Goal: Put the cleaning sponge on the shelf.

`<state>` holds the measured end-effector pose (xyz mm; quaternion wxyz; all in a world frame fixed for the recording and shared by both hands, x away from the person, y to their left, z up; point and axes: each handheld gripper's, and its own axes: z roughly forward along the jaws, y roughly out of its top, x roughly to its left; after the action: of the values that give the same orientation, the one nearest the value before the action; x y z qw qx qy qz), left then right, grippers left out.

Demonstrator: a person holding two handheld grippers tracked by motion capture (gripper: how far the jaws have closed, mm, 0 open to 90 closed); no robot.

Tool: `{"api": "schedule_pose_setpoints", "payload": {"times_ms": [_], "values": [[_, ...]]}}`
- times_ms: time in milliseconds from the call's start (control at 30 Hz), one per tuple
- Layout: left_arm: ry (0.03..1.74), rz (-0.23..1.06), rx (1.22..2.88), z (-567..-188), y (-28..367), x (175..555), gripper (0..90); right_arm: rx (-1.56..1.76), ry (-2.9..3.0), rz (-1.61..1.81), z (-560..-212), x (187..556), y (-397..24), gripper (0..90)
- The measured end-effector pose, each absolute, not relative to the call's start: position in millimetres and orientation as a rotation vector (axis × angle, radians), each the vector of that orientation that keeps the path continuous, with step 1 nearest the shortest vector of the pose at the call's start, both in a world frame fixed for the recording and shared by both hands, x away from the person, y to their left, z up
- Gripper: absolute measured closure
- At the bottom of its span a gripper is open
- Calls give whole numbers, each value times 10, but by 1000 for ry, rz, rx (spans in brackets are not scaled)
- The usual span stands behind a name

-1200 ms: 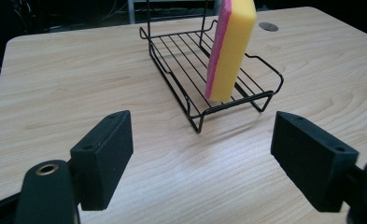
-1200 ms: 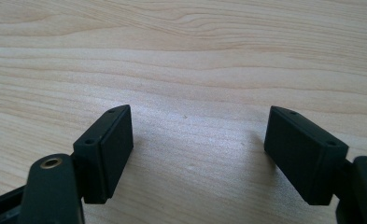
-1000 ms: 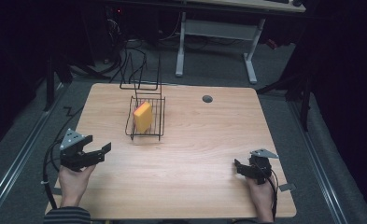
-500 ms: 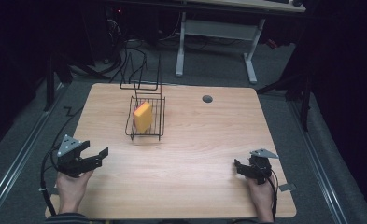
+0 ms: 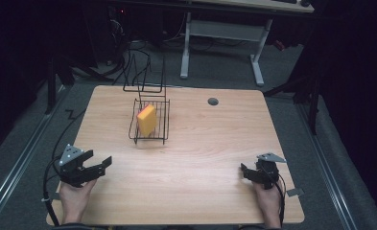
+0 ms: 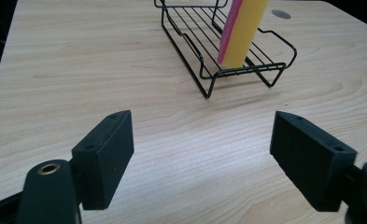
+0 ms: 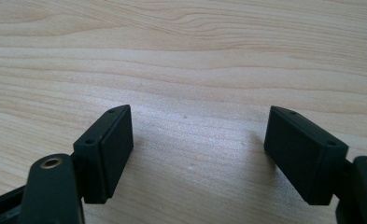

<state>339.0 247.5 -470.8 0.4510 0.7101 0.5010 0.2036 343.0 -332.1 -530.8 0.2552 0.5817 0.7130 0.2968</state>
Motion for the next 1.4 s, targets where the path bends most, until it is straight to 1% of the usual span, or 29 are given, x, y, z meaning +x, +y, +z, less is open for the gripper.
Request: {"api": "schedule_pose_setpoints", "payload": {"times_ms": [700,1400], "values": [[1280,497,1776,-4931,2438,3417,226,1577,1939,807,-5308,3429,-3320,241],[1312,499,1820,-5146,2331,3578,226,1578,1939,807,-5308,3428,-3319,241]]}}
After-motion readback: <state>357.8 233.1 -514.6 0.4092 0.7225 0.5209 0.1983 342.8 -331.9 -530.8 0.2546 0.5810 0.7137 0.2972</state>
